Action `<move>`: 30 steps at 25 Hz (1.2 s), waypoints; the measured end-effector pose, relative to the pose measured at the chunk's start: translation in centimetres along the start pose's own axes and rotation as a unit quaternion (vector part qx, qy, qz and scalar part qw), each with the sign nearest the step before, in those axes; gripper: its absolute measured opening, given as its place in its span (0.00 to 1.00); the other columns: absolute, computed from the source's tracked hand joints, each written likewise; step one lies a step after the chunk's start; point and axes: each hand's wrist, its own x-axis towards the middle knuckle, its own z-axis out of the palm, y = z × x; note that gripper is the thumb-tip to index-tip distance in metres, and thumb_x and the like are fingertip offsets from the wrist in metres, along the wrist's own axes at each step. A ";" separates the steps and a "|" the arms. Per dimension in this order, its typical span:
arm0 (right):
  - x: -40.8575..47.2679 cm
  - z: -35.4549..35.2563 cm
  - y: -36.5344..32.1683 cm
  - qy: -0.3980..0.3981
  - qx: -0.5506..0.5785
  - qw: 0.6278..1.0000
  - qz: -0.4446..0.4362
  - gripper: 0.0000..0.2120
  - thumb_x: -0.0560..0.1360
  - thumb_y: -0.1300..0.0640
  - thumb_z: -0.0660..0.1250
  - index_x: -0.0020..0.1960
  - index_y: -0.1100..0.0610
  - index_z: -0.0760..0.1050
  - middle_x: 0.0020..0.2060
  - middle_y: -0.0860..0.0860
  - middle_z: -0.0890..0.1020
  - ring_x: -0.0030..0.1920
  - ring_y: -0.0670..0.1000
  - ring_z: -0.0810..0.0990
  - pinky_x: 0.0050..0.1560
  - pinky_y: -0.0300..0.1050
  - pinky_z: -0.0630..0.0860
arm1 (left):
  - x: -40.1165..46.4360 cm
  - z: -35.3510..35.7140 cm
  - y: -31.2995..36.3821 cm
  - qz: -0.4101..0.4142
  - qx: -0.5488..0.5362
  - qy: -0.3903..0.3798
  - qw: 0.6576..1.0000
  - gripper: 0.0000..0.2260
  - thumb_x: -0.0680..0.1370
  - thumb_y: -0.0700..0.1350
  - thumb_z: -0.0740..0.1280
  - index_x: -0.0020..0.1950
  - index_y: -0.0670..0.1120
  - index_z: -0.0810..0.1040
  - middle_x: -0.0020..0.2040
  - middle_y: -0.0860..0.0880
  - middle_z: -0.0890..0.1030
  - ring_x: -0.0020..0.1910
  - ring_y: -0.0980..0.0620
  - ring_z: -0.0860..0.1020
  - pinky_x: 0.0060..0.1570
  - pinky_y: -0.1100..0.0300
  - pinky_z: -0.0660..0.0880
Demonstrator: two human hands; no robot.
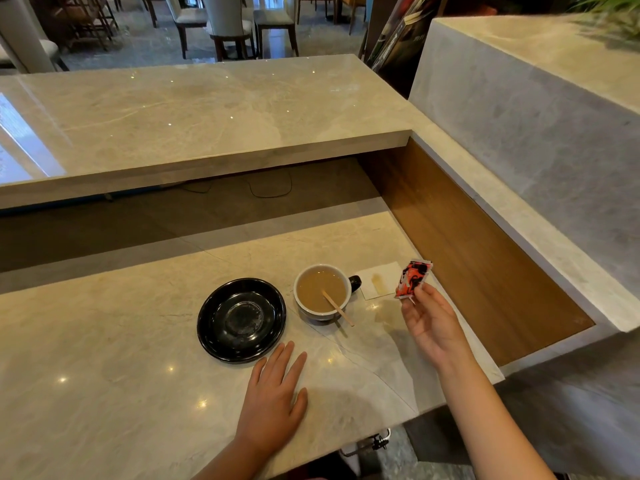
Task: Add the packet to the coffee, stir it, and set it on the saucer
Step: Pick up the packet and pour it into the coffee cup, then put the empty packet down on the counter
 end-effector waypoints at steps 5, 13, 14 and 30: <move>0.5 -2.9 -1.4 0.082 -0.204 0.974 -0.047 0.07 0.74 0.65 0.65 0.51 0.60 0.76 0.40 0.55 0.81 0.38 0.51 0.79 0.37 0.43 0.80 | 0.0 -0.2 0.0 0.000 -0.003 -0.005 1.000 0.25 0.77 0.56 0.56 0.73 0.50 0.67 0.73 0.46 0.65 0.72 0.48 0.60 0.69 0.57 0.46; 3.1 -7.3 -1.1 0.205 -0.500 0.831 -0.126 0.06 0.74 0.63 0.66 0.50 0.60 0.78 0.43 0.56 0.82 0.41 0.53 0.79 0.36 0.44 0.76 | 0.1 -0.5 0.1 0.010 -0.012 0.003 1.000 0.25 0.76 0.54 0.57 0.72 0.48 0.69 0.72 0.45 0.67 0.71 0.47 0.61 0.69 0.56 0.48; 3.2 -7.6 -0.8 0.209 -0.525 0.813 -0.143 0.05 0.74 0.63 0.66 0.49 0.60 0.78 0.43 0.56 0.82 0.42 0.53 0.79 0.36 0.43 0.75 | 0.1 -0.6 0.2 0.013 -0.012 0.005 1.000 0.24 0.76 0.54 0.57 0.71 0.48 0.69 0.72 0.44 0.67 0.71 0.47 0.62 0.69 0.56 0.48; 1.3 -9.3 2.3 0.025 -0.825 0.482 -0.294 0.26 0.76 0.45 0.47 0.67 0.55 0.69 0.67 0.53 0.74 0.69 0.55 0.68 0.69 0.56 0.61 | 0.1 -0.7 0.2 0.008 0.007 0.003 1.000 0.25 0.76 0.55 0.56 0.71 0.48 0.69 0.72 0.45 0.67 0.71 0.47 0.62 0.68 0.53 0.52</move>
